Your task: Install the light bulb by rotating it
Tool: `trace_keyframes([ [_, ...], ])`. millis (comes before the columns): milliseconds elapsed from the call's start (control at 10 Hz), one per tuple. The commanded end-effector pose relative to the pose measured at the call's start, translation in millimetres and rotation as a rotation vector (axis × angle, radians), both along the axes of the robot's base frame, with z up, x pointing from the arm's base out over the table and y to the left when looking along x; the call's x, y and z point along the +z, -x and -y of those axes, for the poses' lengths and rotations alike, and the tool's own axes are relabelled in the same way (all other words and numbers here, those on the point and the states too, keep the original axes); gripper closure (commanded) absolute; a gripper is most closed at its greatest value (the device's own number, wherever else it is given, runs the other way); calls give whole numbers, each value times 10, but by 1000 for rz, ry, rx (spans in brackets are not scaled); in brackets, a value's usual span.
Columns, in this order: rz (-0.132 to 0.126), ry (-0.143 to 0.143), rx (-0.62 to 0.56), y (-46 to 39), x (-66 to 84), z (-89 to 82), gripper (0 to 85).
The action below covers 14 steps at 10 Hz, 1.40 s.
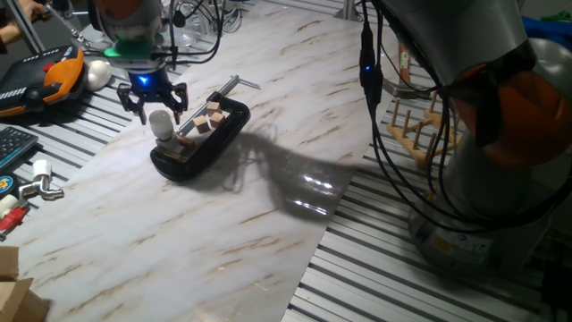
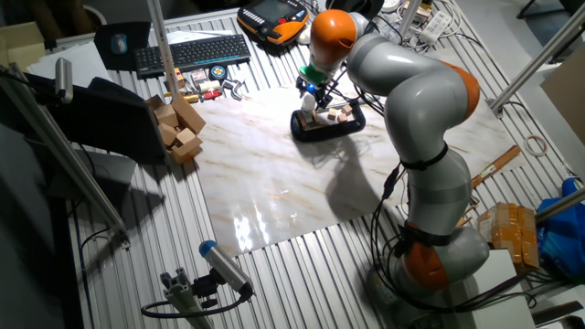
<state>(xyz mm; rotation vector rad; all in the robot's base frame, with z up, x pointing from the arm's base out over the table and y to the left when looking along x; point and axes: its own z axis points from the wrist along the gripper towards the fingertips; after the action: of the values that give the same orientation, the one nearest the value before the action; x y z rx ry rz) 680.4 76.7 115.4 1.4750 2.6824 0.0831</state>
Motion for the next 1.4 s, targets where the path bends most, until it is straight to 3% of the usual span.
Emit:
trace_keyframes([
  [0,2,5,74,-1,8,1,170],
  [400,28,60,467,4,36,4,170],
  [500,24,85,561,1,58,-2,340],
  [600,19,91,649,-4,63,-6,340],
  [900,19,72,758,-11,63,-15,340],
  [1000,20,69,756,-7,64,-13,170],
  [1300,33,77,797,-6,57,-12,170],
])
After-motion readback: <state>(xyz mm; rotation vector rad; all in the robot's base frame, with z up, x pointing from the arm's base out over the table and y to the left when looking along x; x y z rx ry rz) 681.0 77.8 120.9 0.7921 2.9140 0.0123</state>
